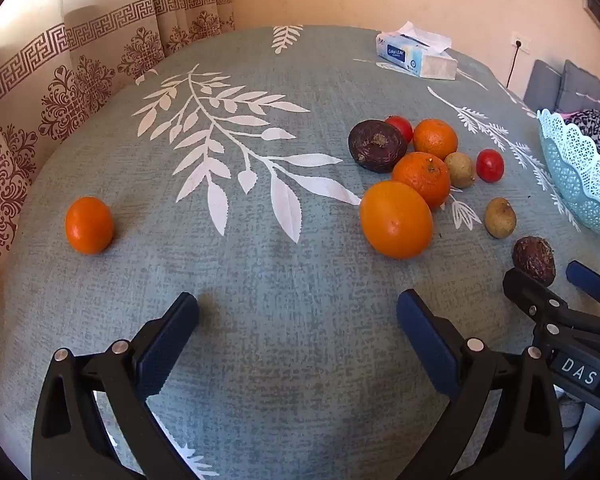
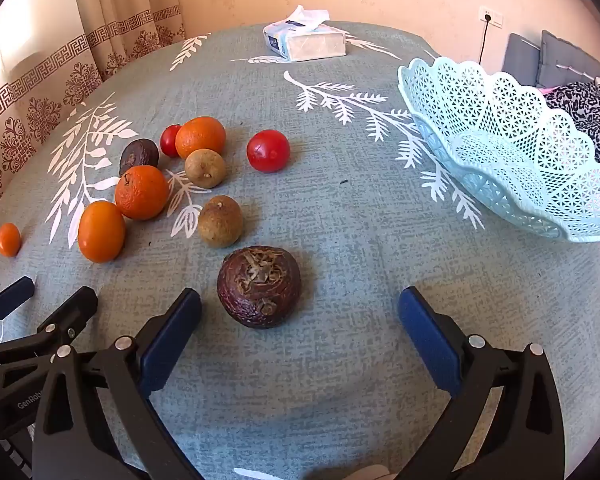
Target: Organize fruits
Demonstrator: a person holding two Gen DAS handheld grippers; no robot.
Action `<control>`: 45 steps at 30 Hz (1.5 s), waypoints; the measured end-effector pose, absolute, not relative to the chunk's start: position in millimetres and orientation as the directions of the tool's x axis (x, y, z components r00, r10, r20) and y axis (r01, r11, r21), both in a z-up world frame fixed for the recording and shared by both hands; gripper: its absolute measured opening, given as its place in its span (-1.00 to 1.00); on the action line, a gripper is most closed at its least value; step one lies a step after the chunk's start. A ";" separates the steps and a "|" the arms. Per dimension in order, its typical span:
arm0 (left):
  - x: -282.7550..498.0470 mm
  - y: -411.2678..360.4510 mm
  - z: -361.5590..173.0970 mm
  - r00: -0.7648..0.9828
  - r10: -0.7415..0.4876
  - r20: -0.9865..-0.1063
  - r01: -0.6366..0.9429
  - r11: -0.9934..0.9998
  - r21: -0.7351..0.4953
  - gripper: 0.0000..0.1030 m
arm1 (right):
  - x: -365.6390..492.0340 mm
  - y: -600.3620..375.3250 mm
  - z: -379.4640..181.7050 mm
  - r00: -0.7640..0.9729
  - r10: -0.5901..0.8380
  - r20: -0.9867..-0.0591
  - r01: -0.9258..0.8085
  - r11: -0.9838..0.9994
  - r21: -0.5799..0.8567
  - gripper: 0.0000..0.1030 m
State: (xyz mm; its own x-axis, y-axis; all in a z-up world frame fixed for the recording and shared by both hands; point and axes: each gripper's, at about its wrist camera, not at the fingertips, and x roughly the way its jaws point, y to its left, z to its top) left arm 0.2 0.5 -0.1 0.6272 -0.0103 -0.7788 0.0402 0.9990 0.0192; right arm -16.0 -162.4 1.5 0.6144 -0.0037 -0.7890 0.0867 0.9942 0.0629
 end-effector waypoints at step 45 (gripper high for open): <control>0.1 0.0 -0.1 0.630 -0.001 -0.777 0.040 0.999 0.032 0.91 | -15.9 -161.8 0.0 0.614 -0.003 -0.789 0.087 0.994 0.063 0.96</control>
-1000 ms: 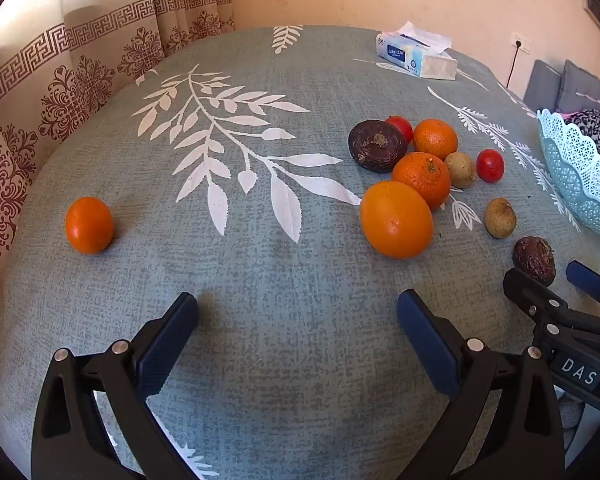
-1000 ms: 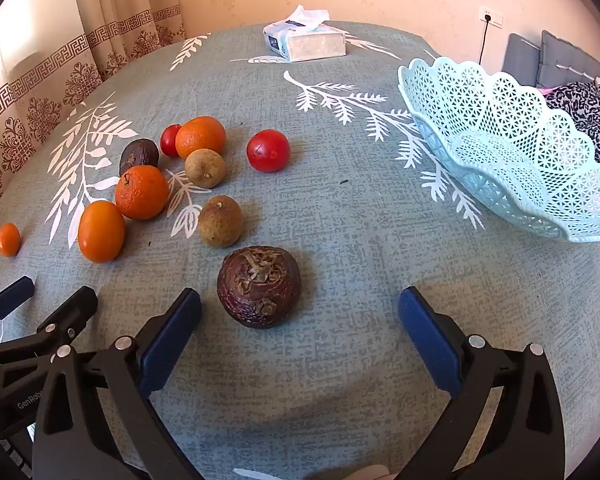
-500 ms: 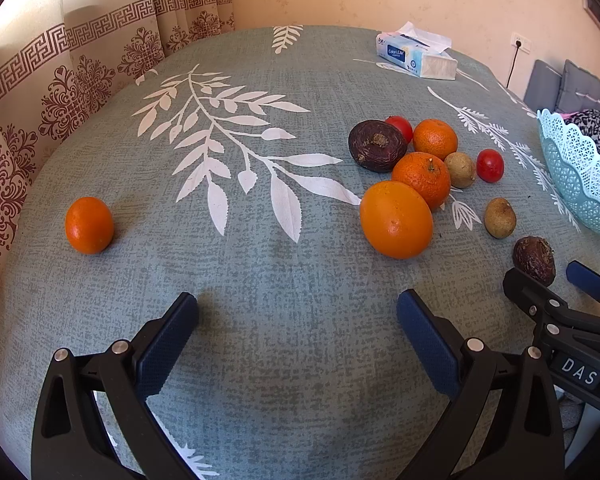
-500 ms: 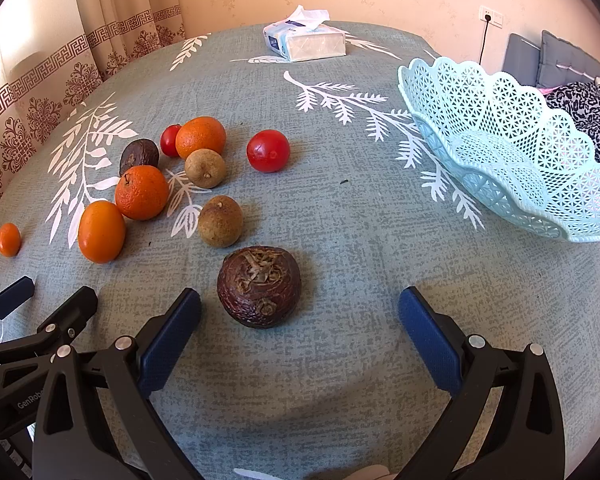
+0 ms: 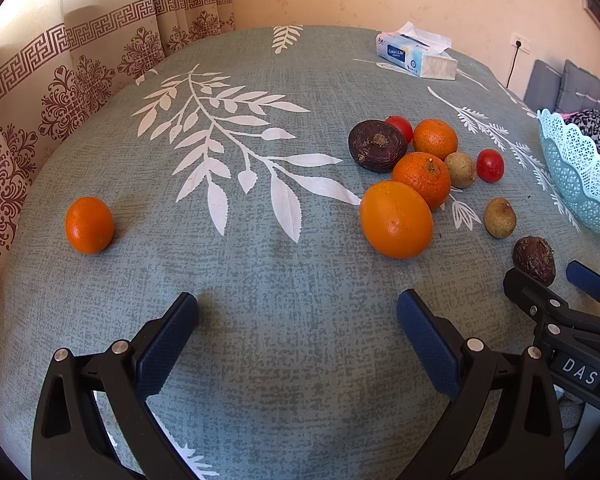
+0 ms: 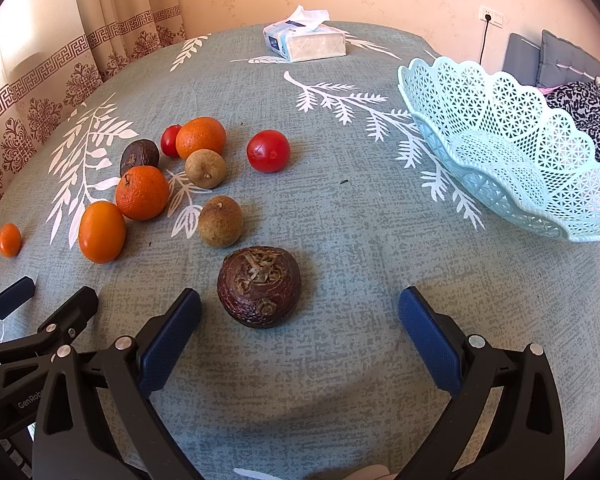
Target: Organize fruits
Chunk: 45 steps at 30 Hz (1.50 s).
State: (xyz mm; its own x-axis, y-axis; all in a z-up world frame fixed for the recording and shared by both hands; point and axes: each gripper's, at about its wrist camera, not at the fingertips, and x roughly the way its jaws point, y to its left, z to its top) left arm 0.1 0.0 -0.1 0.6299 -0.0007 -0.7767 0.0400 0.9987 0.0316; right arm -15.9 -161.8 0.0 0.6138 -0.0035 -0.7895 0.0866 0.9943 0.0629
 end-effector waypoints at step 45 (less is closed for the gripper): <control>0.0 5.3 2.4 0.601 -0.056 -0.798 0.092 0.996 0.000 0.90 | -14.6 -164.9 1.6 0.579 0.049 -0.814 0.008 0.998 0.066 0.96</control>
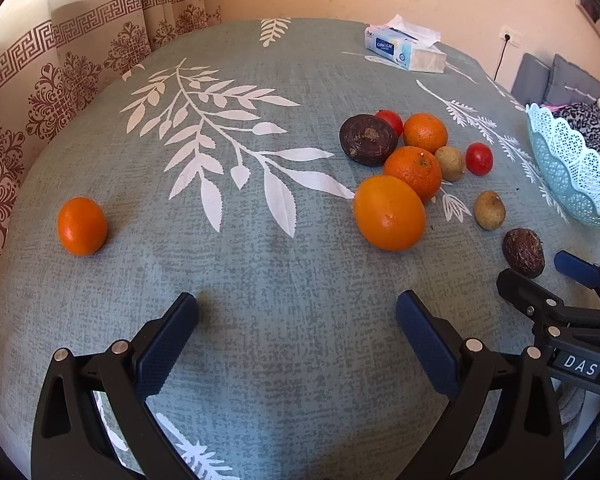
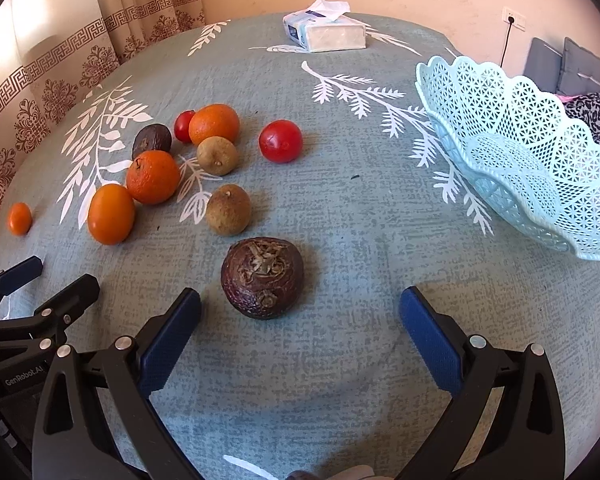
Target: Organize fruits
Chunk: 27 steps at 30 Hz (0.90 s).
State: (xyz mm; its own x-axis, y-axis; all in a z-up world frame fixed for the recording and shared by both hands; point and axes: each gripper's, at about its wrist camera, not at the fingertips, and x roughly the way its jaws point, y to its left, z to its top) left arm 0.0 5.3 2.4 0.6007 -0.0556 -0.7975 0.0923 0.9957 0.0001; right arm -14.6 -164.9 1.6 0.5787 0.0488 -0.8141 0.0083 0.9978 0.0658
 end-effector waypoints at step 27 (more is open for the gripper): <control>-3.6 63.3 39.7 0.752 0.128 -0.647 -0.093 0.992 0.088 0.90 | -29.5 -157.2 23.3 0.665 0.137 -0.734 -0.099 0.991 0.095 0.96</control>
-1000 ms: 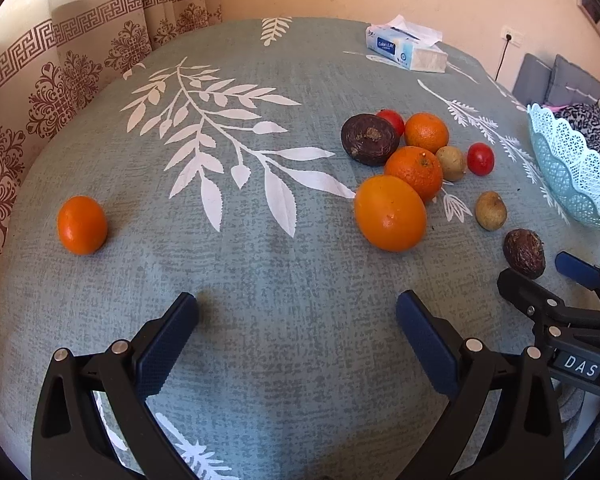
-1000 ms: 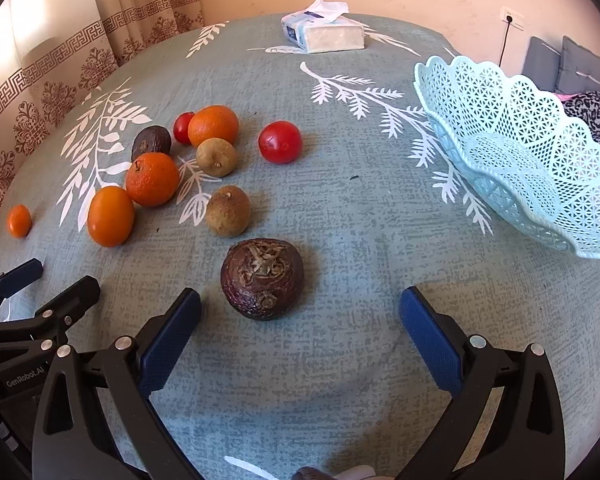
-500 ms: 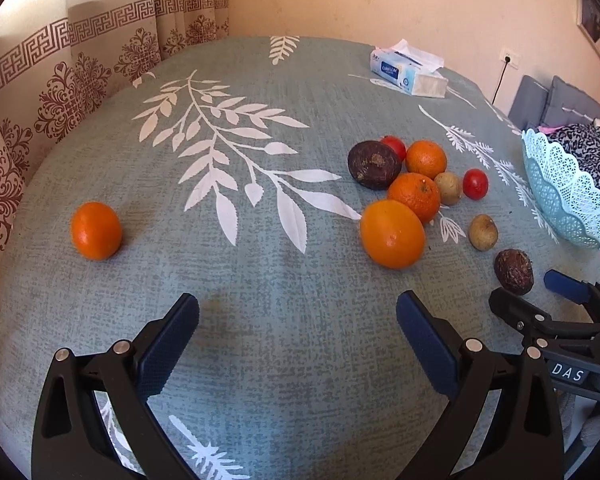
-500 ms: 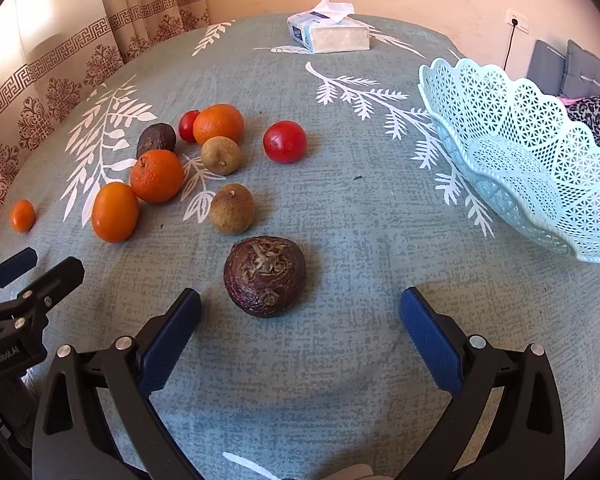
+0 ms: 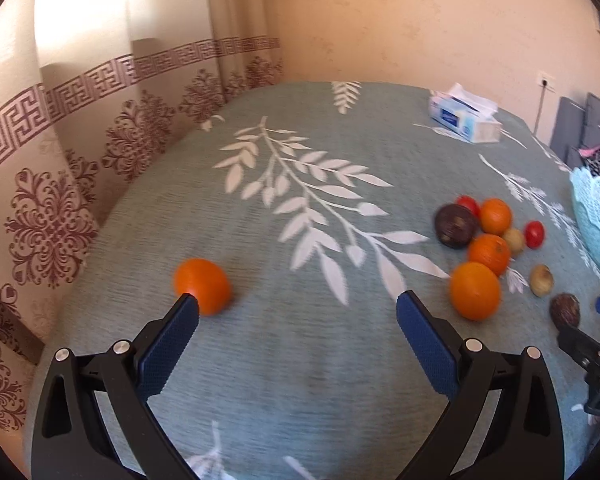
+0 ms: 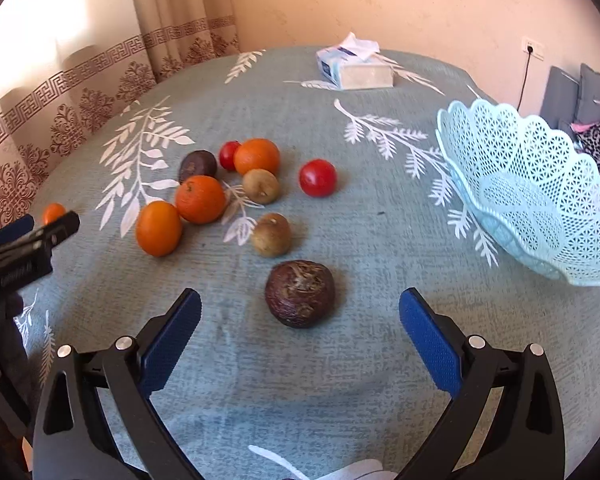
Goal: Organize fruits
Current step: 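Grasp the orange with the left tool while the right tool grasps the dark passion fruit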
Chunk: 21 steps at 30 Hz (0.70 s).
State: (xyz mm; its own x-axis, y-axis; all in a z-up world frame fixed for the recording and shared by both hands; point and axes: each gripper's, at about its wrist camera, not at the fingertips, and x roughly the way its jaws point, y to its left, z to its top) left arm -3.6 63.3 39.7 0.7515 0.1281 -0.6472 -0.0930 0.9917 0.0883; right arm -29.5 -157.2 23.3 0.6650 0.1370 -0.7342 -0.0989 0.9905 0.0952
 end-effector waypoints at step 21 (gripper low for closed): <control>26.0 134.0 19.5 0.654 0.062 -0.754 -0.169 0.983 -0.066 0.08 | -29.2 -156.9 22.9 0.651 0.181 -0.737 -0.122 0.983 0.134 0.68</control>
